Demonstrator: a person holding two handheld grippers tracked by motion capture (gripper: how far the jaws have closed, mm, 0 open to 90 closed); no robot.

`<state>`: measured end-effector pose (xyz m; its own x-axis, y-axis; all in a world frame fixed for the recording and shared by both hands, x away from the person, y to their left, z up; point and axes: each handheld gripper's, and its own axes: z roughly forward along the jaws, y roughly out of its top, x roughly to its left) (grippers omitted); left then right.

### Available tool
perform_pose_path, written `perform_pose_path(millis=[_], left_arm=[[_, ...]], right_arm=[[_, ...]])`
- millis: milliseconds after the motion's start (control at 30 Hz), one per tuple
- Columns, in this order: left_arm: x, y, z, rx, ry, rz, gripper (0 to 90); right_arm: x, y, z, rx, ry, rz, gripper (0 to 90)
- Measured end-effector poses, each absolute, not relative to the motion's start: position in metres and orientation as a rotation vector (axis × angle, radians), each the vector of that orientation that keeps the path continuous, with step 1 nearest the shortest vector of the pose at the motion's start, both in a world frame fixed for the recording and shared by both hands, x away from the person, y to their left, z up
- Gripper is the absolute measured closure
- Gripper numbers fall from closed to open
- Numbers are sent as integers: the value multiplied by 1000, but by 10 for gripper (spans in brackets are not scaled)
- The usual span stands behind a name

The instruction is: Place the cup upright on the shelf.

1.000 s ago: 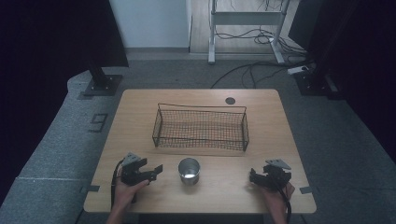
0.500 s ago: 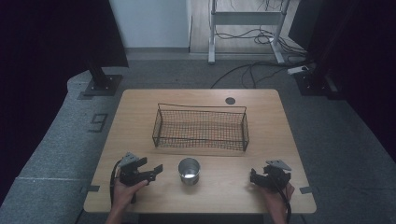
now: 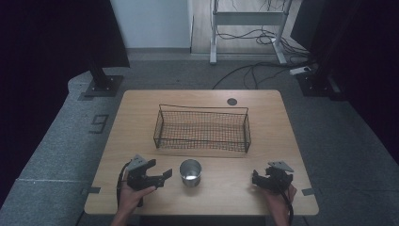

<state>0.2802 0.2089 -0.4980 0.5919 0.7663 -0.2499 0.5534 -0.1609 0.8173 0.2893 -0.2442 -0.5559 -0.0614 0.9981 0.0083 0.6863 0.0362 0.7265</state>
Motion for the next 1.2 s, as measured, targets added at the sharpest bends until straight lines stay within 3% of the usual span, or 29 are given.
perform_pose_path(millis=[767,1200], left_arm=[[274,175,-496,1909,961,228,77],[278,151,-501,1970,931,204,12]], right_arm=[[289,-244,-556,1700,1802,781,56],[289,-244,-556,1704,1797,787,61]])
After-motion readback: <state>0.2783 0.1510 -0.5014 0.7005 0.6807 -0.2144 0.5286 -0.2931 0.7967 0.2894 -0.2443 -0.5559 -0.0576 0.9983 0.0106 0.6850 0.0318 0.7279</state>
